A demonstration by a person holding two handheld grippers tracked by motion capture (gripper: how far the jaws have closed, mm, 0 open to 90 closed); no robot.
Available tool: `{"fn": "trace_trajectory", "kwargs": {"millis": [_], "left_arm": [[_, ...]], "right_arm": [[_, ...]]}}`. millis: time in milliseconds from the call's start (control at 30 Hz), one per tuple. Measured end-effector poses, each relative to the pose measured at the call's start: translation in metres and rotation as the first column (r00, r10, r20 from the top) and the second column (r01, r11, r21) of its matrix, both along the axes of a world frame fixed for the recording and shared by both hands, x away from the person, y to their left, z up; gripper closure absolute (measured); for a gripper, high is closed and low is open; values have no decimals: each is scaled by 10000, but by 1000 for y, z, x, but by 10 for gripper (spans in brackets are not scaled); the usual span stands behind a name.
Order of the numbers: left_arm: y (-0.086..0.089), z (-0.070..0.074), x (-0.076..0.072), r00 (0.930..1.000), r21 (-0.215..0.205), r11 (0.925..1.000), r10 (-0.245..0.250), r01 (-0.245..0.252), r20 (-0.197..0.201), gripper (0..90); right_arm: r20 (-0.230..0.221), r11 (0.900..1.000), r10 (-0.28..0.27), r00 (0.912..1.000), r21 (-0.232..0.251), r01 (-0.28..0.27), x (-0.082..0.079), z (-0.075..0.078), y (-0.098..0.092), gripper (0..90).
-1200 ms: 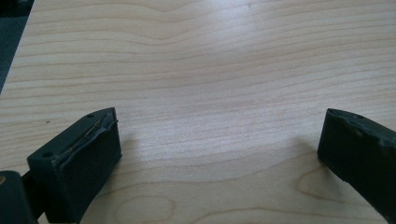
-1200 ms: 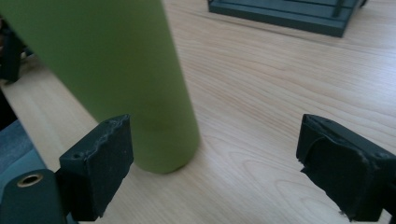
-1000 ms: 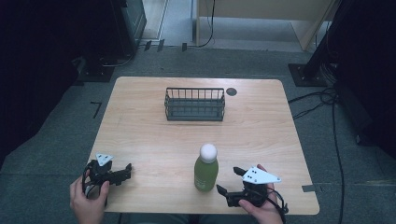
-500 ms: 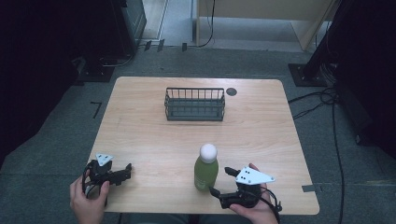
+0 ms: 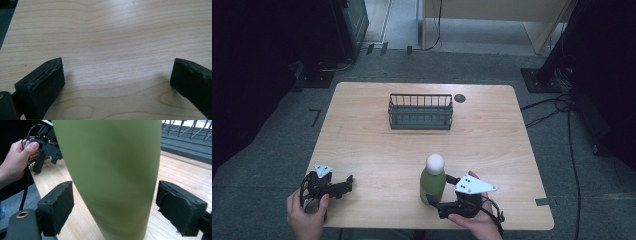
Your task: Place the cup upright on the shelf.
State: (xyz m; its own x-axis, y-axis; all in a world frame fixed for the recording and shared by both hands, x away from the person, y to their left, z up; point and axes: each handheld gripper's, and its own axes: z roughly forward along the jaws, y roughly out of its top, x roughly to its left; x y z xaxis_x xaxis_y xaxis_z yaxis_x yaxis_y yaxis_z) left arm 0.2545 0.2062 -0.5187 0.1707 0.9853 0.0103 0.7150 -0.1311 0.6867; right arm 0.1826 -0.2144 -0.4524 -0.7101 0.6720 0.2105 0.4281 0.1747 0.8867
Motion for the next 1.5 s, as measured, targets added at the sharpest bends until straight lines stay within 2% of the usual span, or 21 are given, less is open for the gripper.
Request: {"fn": "trace_trajectory", "kwargs": {"millis": [467, 833, 967, 1133, 1233, 1500], "left_arm": [[0, 0, 0, 10000, 8, 10000, 2, -2, 0, 0], [0, 0, 0, 10000, 6, 10000, -1, 1, -3, 0], [0, 0, 0, 10000, 0, 10000, 3, -3, 0, 0], [0, 0, 0, 10000, -11, 10000, 10, -10, 9, 0], [0, 0, 0, 10000, -9, 10000, 10, -10, 7, 0], [0, 0, 0, 10000, -1, 10000, -5, 5, -16, 0]], "right_arm": [[165, 9996, -248, 9996, -112, 250, 7, -1, 12, 154], [55, 9992, -390, 9992, -97, 390, 12, -1, 20, 147], [150, 9986, -497, 9987, -166, 500, 13, -1, 23, 156], [543, 9964, -734, 9958, -378, 755, 11, 0, 25, 185], [632, 9948, -877, 9941, -464, 907, 10, 0, 27, 191], [541, 9926, -1131, 9921, -388, 1153, 16, 4, 26, 197]]}}
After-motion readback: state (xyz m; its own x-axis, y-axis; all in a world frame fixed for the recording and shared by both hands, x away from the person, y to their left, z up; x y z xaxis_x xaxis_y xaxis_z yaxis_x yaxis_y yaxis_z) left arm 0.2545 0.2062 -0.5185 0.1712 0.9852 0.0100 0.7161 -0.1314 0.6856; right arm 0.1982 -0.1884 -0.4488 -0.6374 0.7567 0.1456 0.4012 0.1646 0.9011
